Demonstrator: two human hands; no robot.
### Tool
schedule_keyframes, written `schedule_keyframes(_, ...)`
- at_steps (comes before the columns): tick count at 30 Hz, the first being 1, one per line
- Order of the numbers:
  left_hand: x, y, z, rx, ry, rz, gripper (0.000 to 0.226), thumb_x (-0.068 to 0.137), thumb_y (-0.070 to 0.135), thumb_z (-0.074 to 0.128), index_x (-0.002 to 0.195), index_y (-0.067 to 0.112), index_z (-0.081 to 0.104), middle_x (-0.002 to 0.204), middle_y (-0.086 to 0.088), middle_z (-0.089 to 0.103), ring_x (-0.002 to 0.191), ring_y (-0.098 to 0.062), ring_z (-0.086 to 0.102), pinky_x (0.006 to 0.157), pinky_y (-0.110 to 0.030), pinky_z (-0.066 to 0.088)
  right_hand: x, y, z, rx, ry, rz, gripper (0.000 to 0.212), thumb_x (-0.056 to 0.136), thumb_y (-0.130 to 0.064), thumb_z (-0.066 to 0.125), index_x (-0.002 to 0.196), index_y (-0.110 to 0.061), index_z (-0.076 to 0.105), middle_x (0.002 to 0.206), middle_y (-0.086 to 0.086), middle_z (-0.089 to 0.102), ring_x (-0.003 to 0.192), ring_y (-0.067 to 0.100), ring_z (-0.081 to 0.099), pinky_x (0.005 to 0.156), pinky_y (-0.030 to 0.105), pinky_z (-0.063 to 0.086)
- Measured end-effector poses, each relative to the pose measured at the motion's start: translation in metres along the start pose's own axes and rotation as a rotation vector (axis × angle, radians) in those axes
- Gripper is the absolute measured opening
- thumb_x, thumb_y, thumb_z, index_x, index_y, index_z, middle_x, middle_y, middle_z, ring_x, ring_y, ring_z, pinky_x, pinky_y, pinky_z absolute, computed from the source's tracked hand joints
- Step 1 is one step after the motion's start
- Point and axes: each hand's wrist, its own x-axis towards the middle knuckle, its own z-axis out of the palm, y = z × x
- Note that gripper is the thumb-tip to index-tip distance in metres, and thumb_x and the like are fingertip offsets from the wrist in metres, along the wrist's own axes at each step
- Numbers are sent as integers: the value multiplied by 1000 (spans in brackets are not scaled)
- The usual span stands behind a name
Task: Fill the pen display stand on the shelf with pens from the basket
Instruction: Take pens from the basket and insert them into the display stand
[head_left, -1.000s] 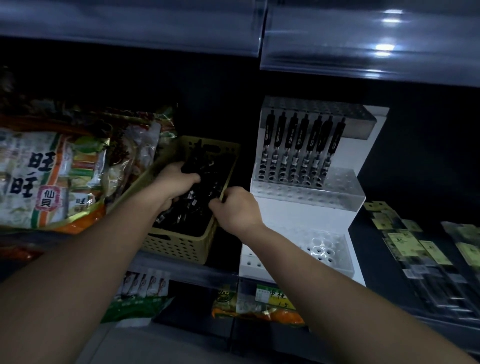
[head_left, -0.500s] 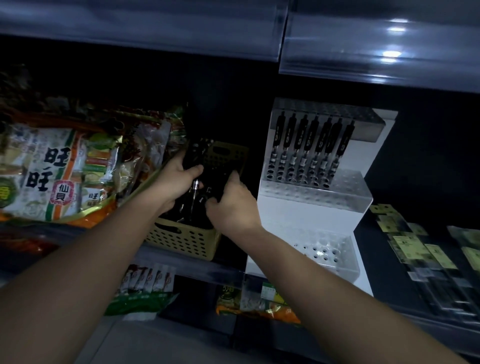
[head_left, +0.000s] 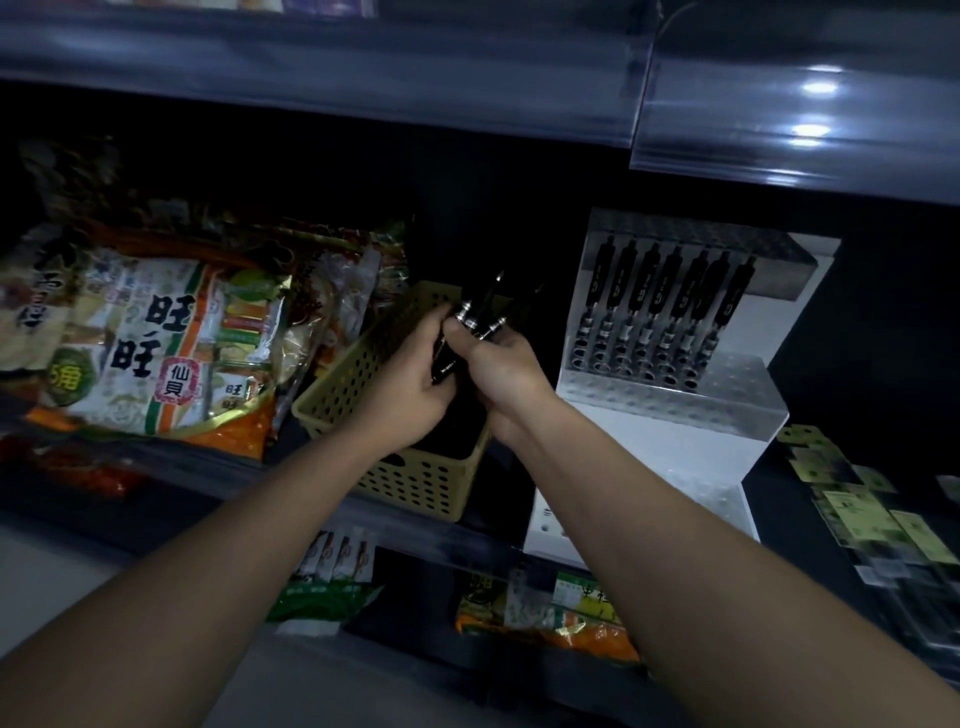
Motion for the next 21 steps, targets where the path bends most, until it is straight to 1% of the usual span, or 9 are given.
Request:
schedule_keyframes(2, 1, 1, -3, -73, -49, -52, 83, 87, 4, 61, 149, 30, 12, 138, 5, 46, 124, -7, 48, 104, -27, 40, 4, 2, 1, 50, -4, 12, 24, 92, -12, 61, 116, -9, 61, 97, 7, 68, 96, 24, 66, 82, 33, 54)
schedule_keyframes(4, 1, 4, -6, -109, -71, -139, 84, 85, 5, 63, 146, 33, 13, 122, 9, 53, 110, -7, 56, 96, -33, 48, 6, 2, 0, 59, -5, 13, 22, 92, -11, 60, 115, -10, 61, 94, 6, 68, 91, 24, 66, 76, 32, 54)
schedule_keyframes(6, 3, 8, -8, -238, -63, -245, 70, 88, 7, 57, 144, 26, 18, 110, 10, 53, 98, -6, 55, 84, -29, 49, 7, 3, -2, 52, -15, 25, 23, 94, -11, 58, 116, -8, 62, 99, 10, 69, 93, 27, 67, 76, 35, 56)
schedule_keyframes(9, 7, 9, -11, -458, -38, -380, 47, 94, 9, 52, 136, 18, 32, 109, -1, 59, 96, -11, 58, 73, -26, 47, 6, 4, -6, 39, -31, 55, 23, 96, -12, 54, 118, -9, 62, 106, 12, 69, 96, 28, 67, 77, 37, 57)
schedule_keyframes(11, 7, 9, -11, -428, -78, -396, 39, 95, 12, 54, 131, 18, 38, 112, 1, 60, 98, -7, 58, 74, -22, 48, 4, 3, -7, 43, -36, 75, 21, 98, -13, 51, 115, -11, 62, 103, 9, 69, 93, 24, 67, 70, 33, 56)
schedule_keyframes(13, 8, 8, -12, -447, -136, -395, 35, 95, 11, 54, 128, 18, 46, 115, 0, 62, 103, -10, 60, 83, -25, 49, 2, 0, -9, 49, -43, 95, 18, 99, -14, 50, 112, -13, 62, 99, 7, 68, 90, 21, 66, 67, 31, 55)
schedule_keyframes(17, 8, 8, -15, -492, -210, -395, 35, 95, 10, 53, 129, 16, 54, 119, -5, 65, 111, -19, 60, 96, -35, 48, -1, -5, -9, 36, -67, 115, 19, 99, -18, 50, 112, -12, 61, 106, 10, 67, 99, 24, 64, 77, 35, 56)
schedule_keyframes(19, 7, 10, -16, -519, -202, -389, 37, 94, 9, 54, 130, 16, 52, 120, -6, 64, 112, -20, 60, 93, -34, 49, -2, -7, -8, 45, -74, 107, 19, 99, -19, 49, 111, -12, 62, 107, 12, 68, 101, 25, 64, 85, 39, 55)
schedule_keyframes(21, 7, 14, -13, -541, -160, -377, 40, 94, 6, 54, 132, 15, 49, 119, -6, 63, 107, -18, 61, 82, -30, 54, -2, -8, -5, 49, -81, 88, 20, 100, -20, 48, 112, -13, 62, 106, 11, 68, 101, 25, 65, 86, 39, 54)
